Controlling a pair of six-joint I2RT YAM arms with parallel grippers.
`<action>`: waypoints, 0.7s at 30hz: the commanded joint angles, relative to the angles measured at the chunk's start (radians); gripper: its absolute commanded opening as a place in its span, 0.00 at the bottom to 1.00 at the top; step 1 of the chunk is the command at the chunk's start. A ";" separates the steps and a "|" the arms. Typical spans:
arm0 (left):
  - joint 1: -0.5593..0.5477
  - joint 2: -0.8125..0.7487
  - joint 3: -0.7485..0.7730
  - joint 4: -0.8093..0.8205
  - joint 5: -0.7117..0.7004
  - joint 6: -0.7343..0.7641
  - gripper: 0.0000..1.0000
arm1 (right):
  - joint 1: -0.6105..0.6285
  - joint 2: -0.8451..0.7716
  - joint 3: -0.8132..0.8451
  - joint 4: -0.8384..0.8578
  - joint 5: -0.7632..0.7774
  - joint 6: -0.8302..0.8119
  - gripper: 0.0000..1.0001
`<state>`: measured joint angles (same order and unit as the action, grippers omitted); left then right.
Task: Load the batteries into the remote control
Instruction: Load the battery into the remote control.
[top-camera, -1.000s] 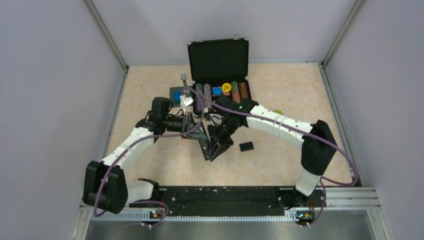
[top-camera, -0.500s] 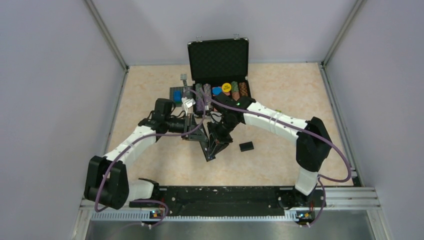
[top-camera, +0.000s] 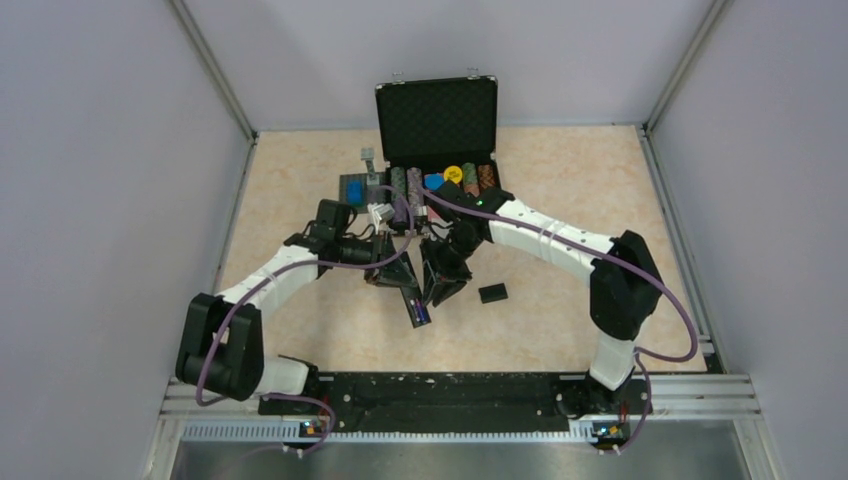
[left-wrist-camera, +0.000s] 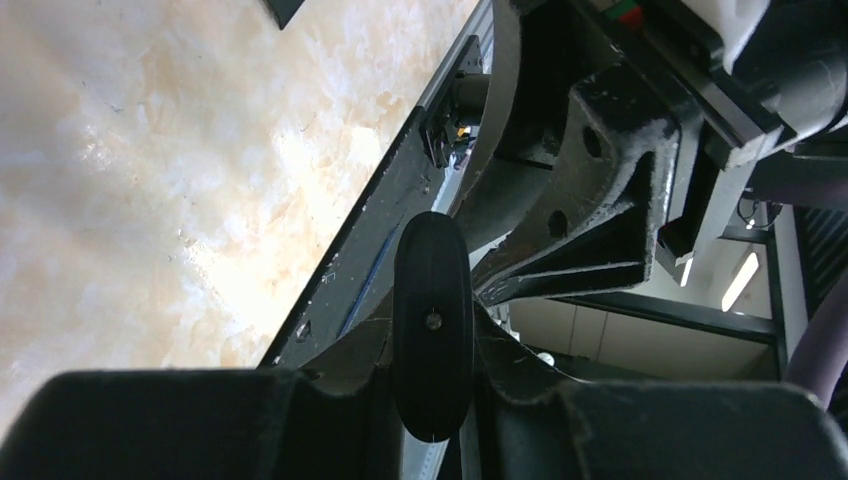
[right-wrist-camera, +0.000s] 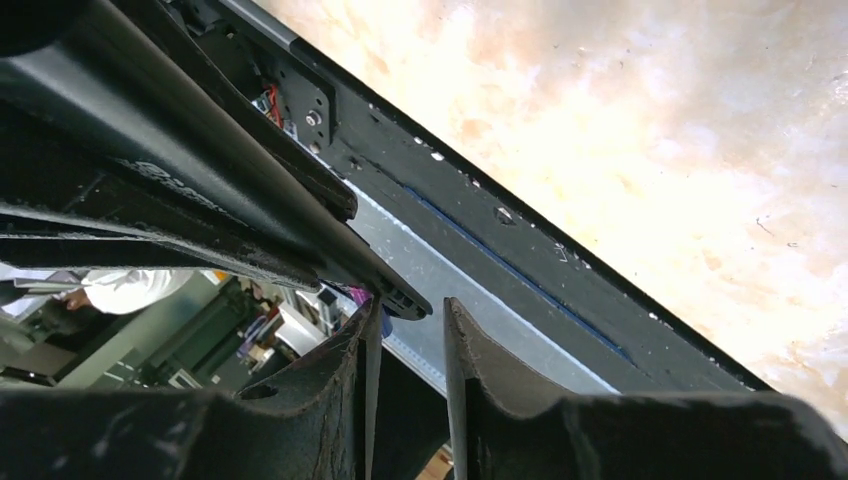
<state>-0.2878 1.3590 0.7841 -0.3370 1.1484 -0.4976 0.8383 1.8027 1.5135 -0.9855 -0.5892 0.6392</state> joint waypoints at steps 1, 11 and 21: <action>-0.004 0.023 0.052 -0.023 0.066 -0.022 0.00 | -0.010 0.011 0.038 0.011 0.031 -0.012 0.29; 0.015 0.076 0.072 -0.030 0.060 -0.036 0.00 | -0.030 -0.127 -0.038 0.102 0.082 0.032 0.57; 0.028 0.084 0.087 0.041 0.087 -0.136 0.00 | -0.038 -0.378 -0.196 0.290 0.252 0.140 0.63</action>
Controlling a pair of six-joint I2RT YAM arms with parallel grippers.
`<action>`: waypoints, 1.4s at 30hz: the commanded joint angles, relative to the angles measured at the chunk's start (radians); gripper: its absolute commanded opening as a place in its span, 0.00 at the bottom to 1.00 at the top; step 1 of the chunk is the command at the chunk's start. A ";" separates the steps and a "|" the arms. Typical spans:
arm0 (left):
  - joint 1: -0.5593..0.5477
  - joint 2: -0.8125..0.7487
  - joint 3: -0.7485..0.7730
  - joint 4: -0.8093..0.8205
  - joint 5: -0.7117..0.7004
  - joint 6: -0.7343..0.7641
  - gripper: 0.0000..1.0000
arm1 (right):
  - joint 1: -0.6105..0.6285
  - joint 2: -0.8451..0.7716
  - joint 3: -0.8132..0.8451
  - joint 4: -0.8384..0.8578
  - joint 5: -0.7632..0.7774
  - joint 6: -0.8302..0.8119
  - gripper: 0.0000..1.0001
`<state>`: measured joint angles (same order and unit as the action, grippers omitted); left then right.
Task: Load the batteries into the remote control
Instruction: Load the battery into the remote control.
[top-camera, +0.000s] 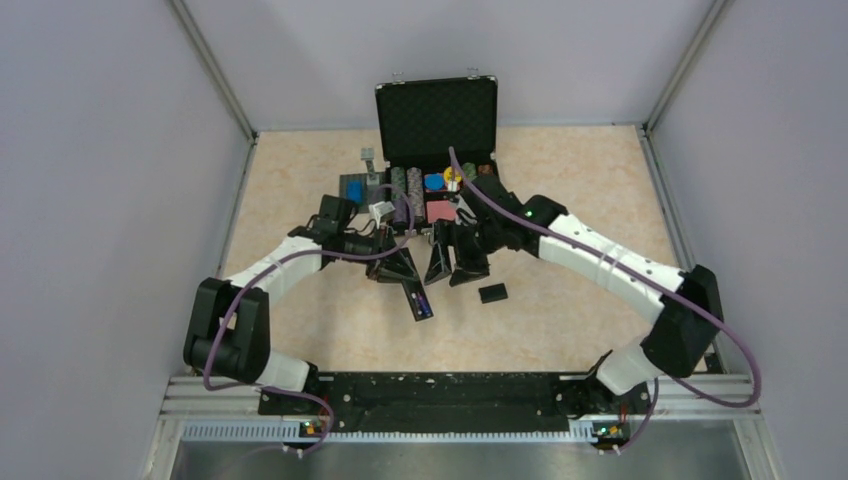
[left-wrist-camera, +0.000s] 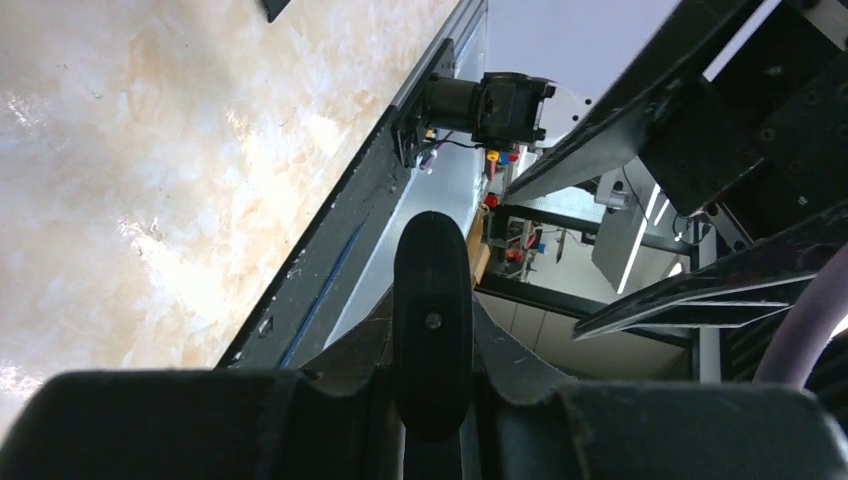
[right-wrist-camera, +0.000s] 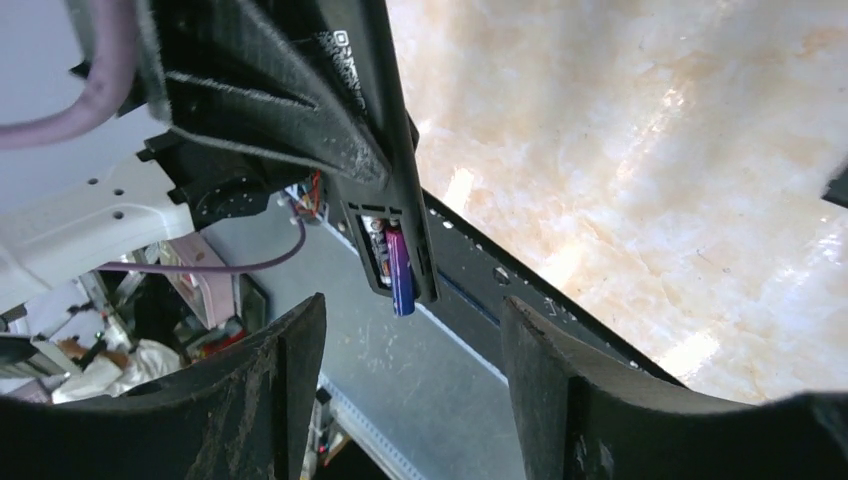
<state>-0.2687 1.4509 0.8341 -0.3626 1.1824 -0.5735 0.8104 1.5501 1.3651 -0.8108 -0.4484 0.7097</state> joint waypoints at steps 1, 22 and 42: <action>0.012 -0.013 0.037 0.080 0.051 -0.082 0.00 | -0.010 -0.149 -0.064 0.131 0.130 0.086 0.64; 0.042 -0.138 0.158 0.307 0.123 -0.499 0.00 | 0.003 -0.528 -0.495 0.985 0.008 -0.126 0.61; 0.042 -0.168 0.213 0.353 0.147 -0.553 0.00 | 0.004 -0.535 -0.577 1.138 -0.046 -0.189 0.43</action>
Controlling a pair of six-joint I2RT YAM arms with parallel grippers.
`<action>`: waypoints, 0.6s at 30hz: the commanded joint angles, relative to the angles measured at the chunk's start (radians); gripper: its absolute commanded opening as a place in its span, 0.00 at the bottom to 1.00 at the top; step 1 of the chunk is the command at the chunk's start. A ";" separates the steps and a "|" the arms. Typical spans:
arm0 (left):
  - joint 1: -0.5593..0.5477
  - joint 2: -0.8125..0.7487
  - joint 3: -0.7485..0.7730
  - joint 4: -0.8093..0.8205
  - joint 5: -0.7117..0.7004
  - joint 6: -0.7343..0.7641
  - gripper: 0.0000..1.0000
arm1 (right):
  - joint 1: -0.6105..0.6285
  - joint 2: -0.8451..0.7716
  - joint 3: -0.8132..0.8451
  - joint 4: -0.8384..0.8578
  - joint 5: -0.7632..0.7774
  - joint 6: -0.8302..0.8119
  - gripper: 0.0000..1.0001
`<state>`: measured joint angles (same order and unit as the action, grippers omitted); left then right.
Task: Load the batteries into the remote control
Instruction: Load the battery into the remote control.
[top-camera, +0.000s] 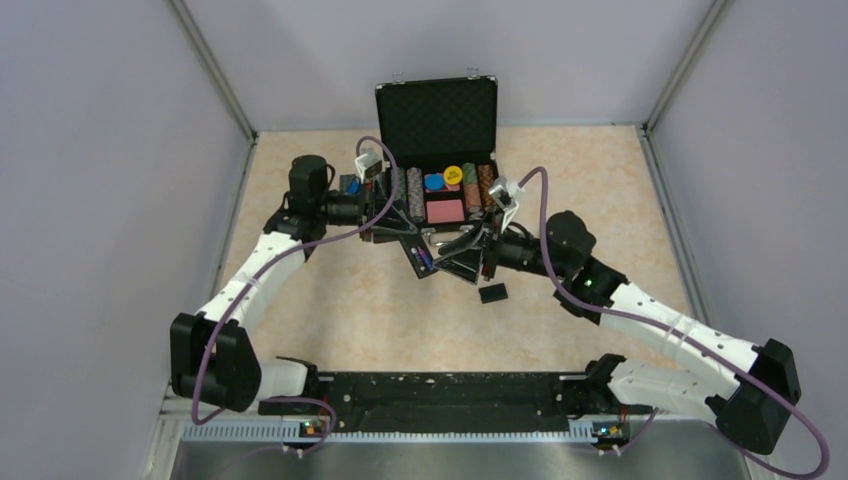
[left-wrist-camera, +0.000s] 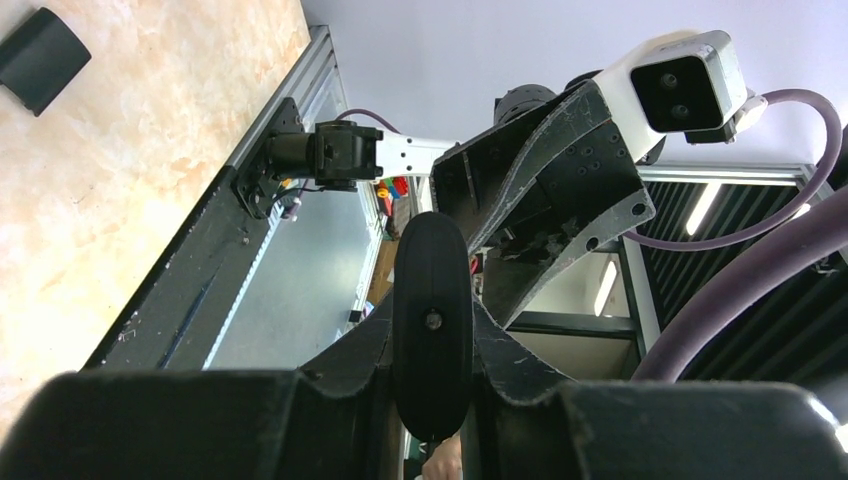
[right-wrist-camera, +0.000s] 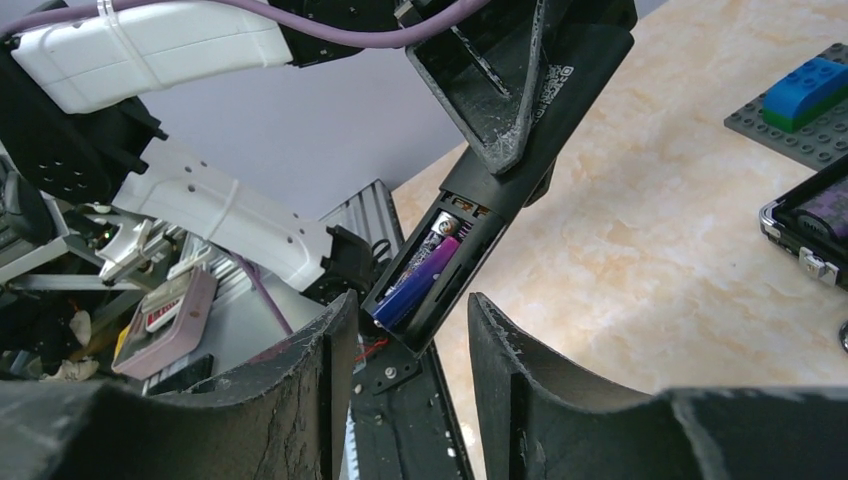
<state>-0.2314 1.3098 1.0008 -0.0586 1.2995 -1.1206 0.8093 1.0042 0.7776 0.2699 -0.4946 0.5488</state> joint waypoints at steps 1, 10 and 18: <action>0.004 -0.025 0.047 0.049 0.028 -0.007 0.00 | 0.004 0.014 0.009 0.061 -0.005 -0.028 0.44; 0.004 -0.013 0.056 0.051 0.032 -0.006 0.00 | 0.005 0.015 0.023 0.032 -0.014 -0.035 0.43; 0.004 -0.013 0.048 0.050 0.033 -0.004 0.00 | 0.004 0.024 0.029 0.000 -0.006 -0.039 0.43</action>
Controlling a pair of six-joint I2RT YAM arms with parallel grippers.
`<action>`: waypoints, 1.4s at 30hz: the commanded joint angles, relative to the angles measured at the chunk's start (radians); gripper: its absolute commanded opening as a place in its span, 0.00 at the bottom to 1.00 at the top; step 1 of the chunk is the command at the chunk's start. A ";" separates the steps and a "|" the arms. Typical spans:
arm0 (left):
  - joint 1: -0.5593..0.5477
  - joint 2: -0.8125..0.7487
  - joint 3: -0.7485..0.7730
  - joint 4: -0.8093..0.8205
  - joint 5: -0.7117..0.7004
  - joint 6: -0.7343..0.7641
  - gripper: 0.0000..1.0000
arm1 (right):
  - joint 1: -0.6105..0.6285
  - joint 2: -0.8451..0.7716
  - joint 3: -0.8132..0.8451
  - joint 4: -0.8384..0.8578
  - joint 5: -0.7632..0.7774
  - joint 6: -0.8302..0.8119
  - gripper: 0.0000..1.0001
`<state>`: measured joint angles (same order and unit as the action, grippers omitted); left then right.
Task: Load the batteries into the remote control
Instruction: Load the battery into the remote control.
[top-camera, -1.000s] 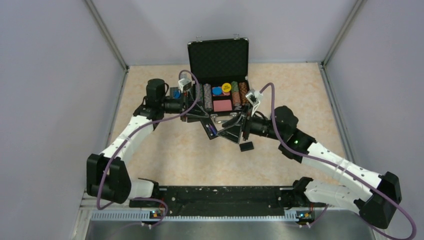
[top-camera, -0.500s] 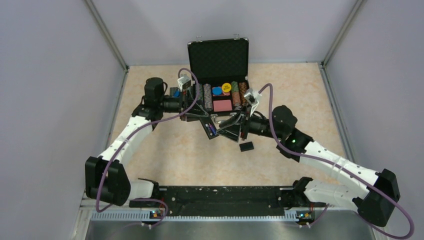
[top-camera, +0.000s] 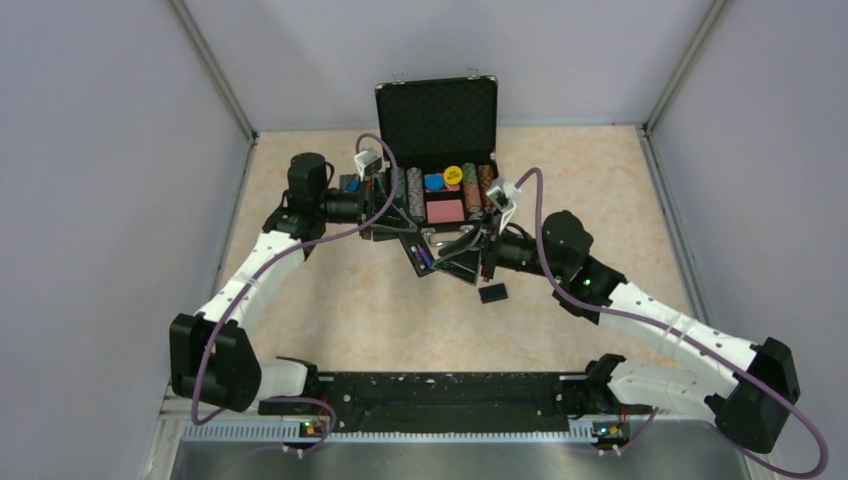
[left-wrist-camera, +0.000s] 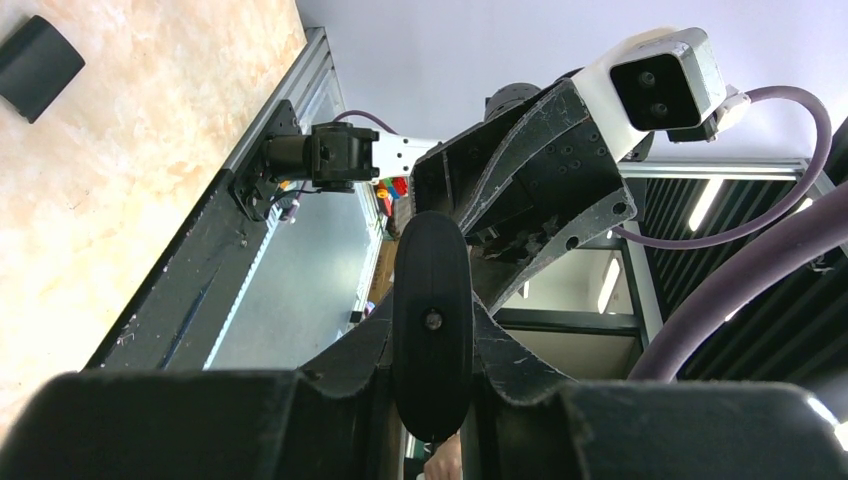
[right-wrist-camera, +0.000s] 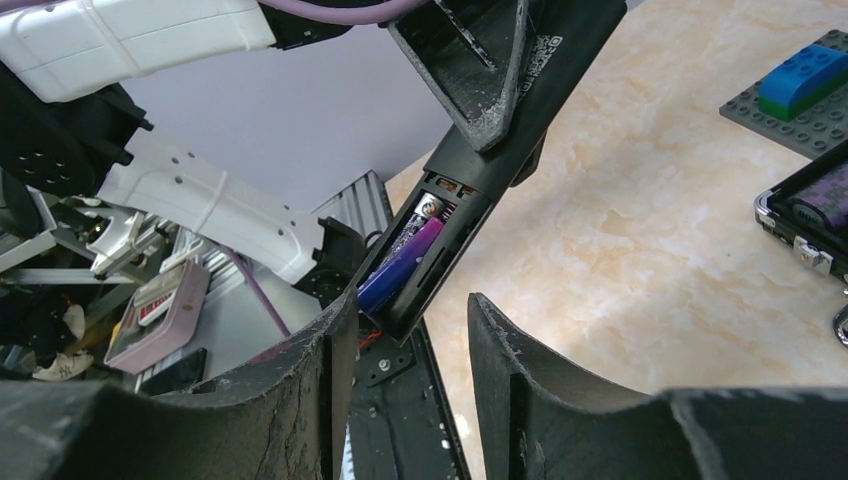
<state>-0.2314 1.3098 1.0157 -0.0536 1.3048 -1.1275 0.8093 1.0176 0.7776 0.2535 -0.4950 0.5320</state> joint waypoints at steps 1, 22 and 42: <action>0.004 -0.014 0.035 0.046 0.027 0.003 0.00 | 0.005 0.013 0.029 0.018 -0.004 -0.019 0.43; 0.004 -0.014 0.030 0.013 0.008 0.019 0.00 | 0.004 -0.020 0.006 0.023 0.036 0.012 0.59; 0.004 -0.020 0.027 -0.006 -0.004 0.031 0.00 | 0.004 0.025 0.021 0.033 -0.007 0.023 0.62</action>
<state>-0.2295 1.3098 1.0157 -0.0830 1.2930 -1.1145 0.8093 1.0302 0.7776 0.2462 -0.4931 0.5606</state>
